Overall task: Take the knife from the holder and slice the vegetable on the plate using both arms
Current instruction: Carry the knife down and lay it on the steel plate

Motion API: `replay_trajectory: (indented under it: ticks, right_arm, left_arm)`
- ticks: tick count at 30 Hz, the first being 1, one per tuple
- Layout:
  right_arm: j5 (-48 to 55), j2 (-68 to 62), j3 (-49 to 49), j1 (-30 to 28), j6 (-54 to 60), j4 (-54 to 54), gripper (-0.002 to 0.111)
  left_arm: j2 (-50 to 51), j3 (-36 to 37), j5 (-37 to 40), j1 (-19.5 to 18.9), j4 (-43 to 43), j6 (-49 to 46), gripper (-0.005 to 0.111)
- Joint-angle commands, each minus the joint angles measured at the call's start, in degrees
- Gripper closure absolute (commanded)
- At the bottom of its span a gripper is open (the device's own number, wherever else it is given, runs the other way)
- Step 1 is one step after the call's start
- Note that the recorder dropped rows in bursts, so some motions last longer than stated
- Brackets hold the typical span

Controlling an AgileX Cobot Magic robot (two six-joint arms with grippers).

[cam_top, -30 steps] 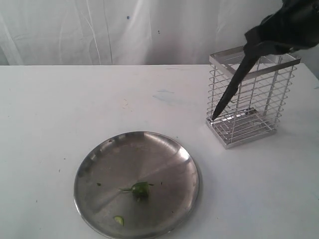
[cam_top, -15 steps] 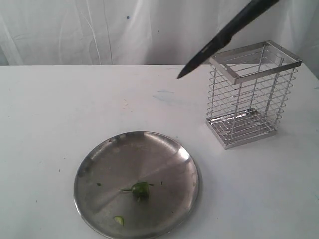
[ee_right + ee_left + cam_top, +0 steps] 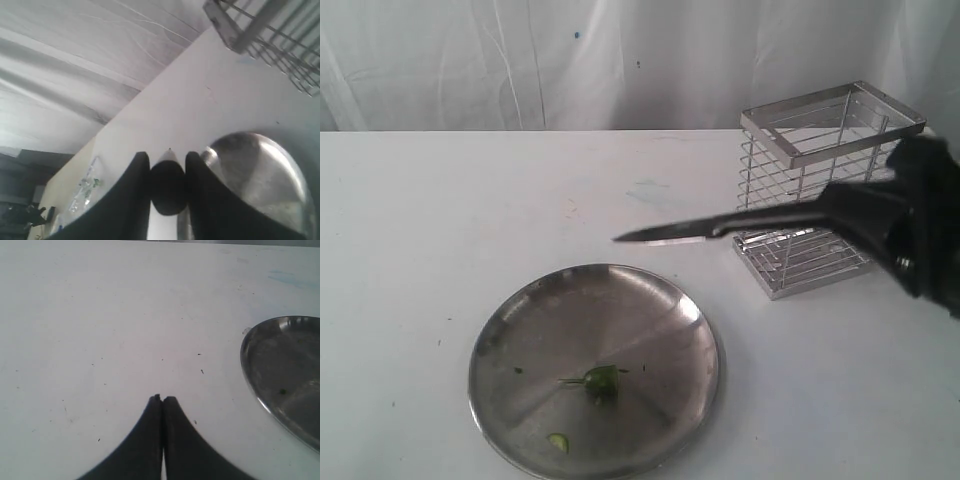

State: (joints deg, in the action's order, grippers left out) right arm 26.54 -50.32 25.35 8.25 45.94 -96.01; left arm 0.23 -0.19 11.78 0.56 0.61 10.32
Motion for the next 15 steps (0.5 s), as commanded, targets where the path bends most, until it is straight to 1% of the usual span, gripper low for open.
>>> replay_trajectory:
  ticks: [1, 7, 11, 15]
  right_arm:
    - [-1.0, -0.24, -7.32, 0.04, 6.81, -3.93, 0.108]
    - [-1.06, -1.5, -12.9, 0.04, 8.13, -3.93, 0.108]
    - [-3.79, -2.43, -13.04, 0.04, 7.86, -3.93, 0.108]
    - [-4.21, -4.49, -13.04, 0.04, 7.75, -3.93, 0.108]
  left_arm:
    - [-0.23, 0.19, -0.18, 0.09, 0.33, -0.08, 0.107]
    - [-0.23, 0.19, -0.18, 0.09, 0.33, -0.08, 0.107]
    - [-0.23, 0.19, -0.18, 0.09, 0.33, -0.08, 0.107]
    - [-0.23, 0.19, -0.18, 0.09, 0.33, -0.08, 0.107]
